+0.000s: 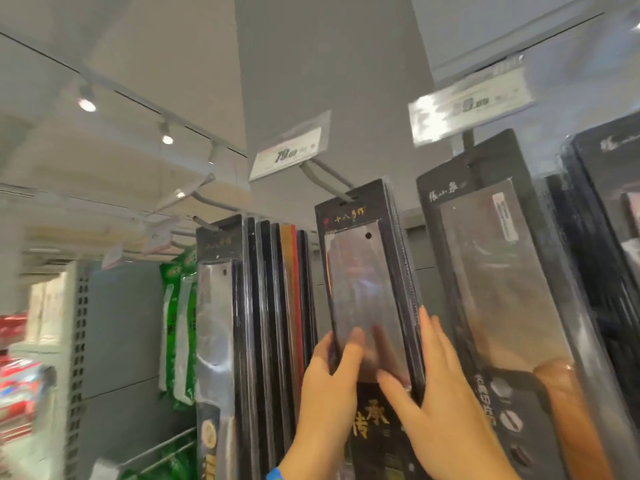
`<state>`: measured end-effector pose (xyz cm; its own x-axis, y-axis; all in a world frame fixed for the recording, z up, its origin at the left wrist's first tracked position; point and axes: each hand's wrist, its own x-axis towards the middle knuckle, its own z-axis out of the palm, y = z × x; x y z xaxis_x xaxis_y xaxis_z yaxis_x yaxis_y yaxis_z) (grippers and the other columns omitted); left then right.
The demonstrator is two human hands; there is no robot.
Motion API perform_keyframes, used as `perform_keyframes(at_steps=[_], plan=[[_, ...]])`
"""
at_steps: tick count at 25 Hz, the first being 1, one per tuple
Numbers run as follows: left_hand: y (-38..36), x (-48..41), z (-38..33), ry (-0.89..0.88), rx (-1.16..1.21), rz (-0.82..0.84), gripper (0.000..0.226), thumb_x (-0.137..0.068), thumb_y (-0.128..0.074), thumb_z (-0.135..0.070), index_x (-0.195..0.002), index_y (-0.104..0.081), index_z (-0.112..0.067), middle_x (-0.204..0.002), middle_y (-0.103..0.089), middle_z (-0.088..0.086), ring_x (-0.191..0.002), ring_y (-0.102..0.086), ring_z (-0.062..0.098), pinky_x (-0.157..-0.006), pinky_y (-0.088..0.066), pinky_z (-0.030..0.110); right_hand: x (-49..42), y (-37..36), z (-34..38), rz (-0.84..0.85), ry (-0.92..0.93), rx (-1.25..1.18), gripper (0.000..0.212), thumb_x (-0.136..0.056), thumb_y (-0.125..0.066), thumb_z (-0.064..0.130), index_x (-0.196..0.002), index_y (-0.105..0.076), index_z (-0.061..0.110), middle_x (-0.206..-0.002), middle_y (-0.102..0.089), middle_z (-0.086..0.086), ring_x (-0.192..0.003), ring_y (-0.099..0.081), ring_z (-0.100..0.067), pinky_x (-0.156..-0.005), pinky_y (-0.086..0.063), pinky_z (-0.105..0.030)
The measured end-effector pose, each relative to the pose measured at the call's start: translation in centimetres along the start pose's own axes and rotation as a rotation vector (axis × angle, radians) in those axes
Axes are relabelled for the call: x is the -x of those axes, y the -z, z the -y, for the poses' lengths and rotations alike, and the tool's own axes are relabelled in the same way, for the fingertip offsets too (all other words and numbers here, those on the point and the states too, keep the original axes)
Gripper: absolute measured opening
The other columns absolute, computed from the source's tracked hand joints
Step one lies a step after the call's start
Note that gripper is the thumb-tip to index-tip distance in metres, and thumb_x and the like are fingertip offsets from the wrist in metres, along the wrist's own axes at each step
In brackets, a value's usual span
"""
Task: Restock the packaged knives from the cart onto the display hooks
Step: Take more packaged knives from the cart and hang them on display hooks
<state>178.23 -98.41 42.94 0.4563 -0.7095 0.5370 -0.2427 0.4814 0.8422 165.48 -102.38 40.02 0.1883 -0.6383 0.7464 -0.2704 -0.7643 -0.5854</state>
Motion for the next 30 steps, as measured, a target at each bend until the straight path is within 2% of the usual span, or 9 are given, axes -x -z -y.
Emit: perform_keyframes(at_steps=[4, 7, 10, 12, 16, 20, 23, 27, 30], plan=[[0.2, 0.8, -0.4, -0.009, 0.026, -0.039, 0.080, -0.054, -0.077, -0.075, -0.116, -0.060, -0.027, -0.108, -0.074, -0.003, -0.101, -0.070, 0.010, -0.093, -0.053, 0.031, 0.5, -0.4, 0.5, 0.026, 0.063, -0.122, 0.096, -0.101, -0.054, 0.045, -0.120, 0.035, 0.073, -0.156, 0.035, 0.033, -0.152, 0.006, 0.001, -0.123, -0.011, -0.031], [0.5, 1.3, -1.3, -0.036, 0.008, -0.139, 0.092, -0.050, -0.082, -0.071, -0.121, -0.059, -0.016, -0.103, -0.074, -0.001, -0.097, -0.071, 0.013, -0.094, -0.054, 0.032, 1.0, -0.5, 0.9, 0.049, 0.120, -0.158, 0.092, -0.102, -0.053, 0.040, -0.124, 0.030, 0.074, -0.154, 0.038, 0.035, -0.146, 0.008, 0.011, -0.118, -0.013, -0.021], [0.8, 1.6, -1.6, -0.050, -0.056, -0.184, 0.098, -0.050, -0.082, -0.068, -0.128, -0.053, -0.016, -0.106, -0.074, 0.000, -0.102, -0.070, 0.016, -0.100, -0.051, 0.042, 1.4, -0.9, 1.4, 0.067, 0.137, -0.168, 0.094, -0.102, -0.054, 0.036, -0.124, 0.029, 0.075, -0.155, 0.037, 0.033, -0.122, 0.021, 0.038, -0.095, -0.013, 0.009], [1.3, 1.8, -1.8, -0.061, -0.116, -0.176, 0.096, -0.053, -0.081, -0.069, -0.127, -0.054, -0.013, -0.107, -0.073, 0.003, -0.101, -0.070, 0.019, -0.099, -0.051, 0.044, 1.5, -0.9, 1.7, 0.073, 0.138, -0.172, 0.094, -0.103, -0.054, 0.034, -0.126, 0.028, 0.071, -0.159, 0.033, 0.030, -0.109, 0.027, 0.044, -0.082, -0.009, 0.016], [2.7, 2.7, -1.8, -0.086, -0.140, -0.208, 0.092, -0.054, -0.077, -0.077, -0.123, -0.058, -0.019, -0.107, -0.074, -0.001, -0.103, -0.069, 0.016, -0.097, -0.052, 0.040, 2.5, -1.0, 2.9, 0.086, 0.137, -0.209, 0.092, -0.103, -0.052, 0.036, -0.127, 0.030, 0.069, -0.158, 0.034, 0.032, -0.117, 0.026, 0.040, -0.086, -0.006, 0.015], [3.8, 3.5, -2.7, -0.105, -0.110, -0.199, 0.086, -0.048, -0.073, -0.083, -0.110, -0.061, -0.024, -0.092, -0.076, -0.004, -0.086, -0.074, 0.018, -0.085, -0.057, 0.047, 3.6, -1.6, 4.5, 0.053, 0.191, -0.099, 0.103, -0.102, -0.052, 0.039, -0.125, 0.046, 0.063, -0.146, 0.048, 0.036, -0.142, 0.032, 0.014, -0.123, 0.002, -0.018], [4.3, 3.4, -2.9, -0.131, -0.172, -0.202, 0.076, -0.052, -0.068, -0.087, -0.101, -0.065, -0.030, -0.090, -0.075, -0.005, -0.085, -0.072, 0.011, -0.087, -0.057, 0.047, 3.7, -1.5, 4.5, 0.024, 0.242, -0.013, 0.098, -0.100, -0.046, 0.055, -0.133, 0.046, 0.049, -0.145, 0.049, 0.034, -0.138, 0.037, 0.015, -0.121, 0.012, -0.016], [4.6, 2.7, -2.9, -0.121, -0.215, -0.189, 0.091, -0.046, -0.057, -0.098, -0.117, -0.061, -0.041, -0.119, -0.066, -0.019, -0.107, -0.059, -0.008, -0.092, -0.043, 0.024, 2.1, 0.3, 3.3, -0.056, 0.114, -0.246, 0.076, -0.085, -0.021, 0.085, -0.152, 0.003, 0.057, -0.158, 0.016, 0.044, -0.141, 0.013, 0.026, -0.111, 0.004, -0.008], [4.3, 1.3, -3.7, -0.018, -0.028, -0.173, 0.083, -0.051, -0.045, -0.099, -0.097, -0.073, -0.036, -0.103, -0.072, -0.015, -0.097, -0.063, -0.005, -0.096, -0.039, 0.032, -0.4, 1.1, 1.6, -0.125, -0.029, -0.404, 0.068, -0.099, -0.029, 0.068, -0.159, -0.028, 0.036, -0.161, -0.030, 0.021, -0.146, -0.024, 0.007, -0.115, -0.017, -0.019]])
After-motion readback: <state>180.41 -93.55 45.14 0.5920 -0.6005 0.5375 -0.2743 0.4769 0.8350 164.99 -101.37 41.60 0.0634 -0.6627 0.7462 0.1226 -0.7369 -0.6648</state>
